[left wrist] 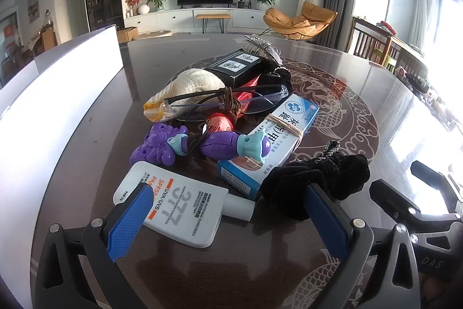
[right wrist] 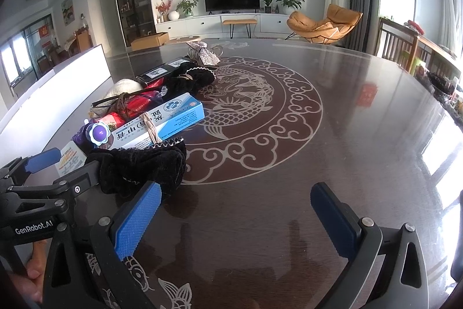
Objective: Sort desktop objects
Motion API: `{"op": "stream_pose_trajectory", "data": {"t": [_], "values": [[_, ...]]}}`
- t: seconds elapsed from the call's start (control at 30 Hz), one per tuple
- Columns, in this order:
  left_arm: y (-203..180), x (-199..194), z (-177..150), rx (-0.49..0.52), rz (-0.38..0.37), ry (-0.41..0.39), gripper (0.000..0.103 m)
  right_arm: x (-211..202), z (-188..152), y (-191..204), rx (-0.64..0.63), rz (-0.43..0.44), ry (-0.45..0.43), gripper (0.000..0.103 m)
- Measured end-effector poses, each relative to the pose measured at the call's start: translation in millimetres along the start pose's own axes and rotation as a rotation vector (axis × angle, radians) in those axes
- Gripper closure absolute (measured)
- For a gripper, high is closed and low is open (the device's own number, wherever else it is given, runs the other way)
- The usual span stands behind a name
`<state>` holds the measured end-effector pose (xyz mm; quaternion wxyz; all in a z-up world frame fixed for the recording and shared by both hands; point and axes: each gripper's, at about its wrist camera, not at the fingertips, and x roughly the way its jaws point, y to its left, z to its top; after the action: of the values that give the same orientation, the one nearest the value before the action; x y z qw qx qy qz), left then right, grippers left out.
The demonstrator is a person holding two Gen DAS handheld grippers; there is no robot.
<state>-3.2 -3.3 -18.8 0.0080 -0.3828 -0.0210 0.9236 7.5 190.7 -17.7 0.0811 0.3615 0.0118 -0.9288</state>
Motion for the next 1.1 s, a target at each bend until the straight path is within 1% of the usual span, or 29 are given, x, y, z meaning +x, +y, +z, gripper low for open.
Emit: {"op": "stream_pose_trajectory", "data": {"t": [1.1], "values": [[9.8,3.8,1.4,-0.048,-0.031,0.010,0.000,-0.6,0.0,-1.3,0.001,0.001,0.001,0.000]]}}
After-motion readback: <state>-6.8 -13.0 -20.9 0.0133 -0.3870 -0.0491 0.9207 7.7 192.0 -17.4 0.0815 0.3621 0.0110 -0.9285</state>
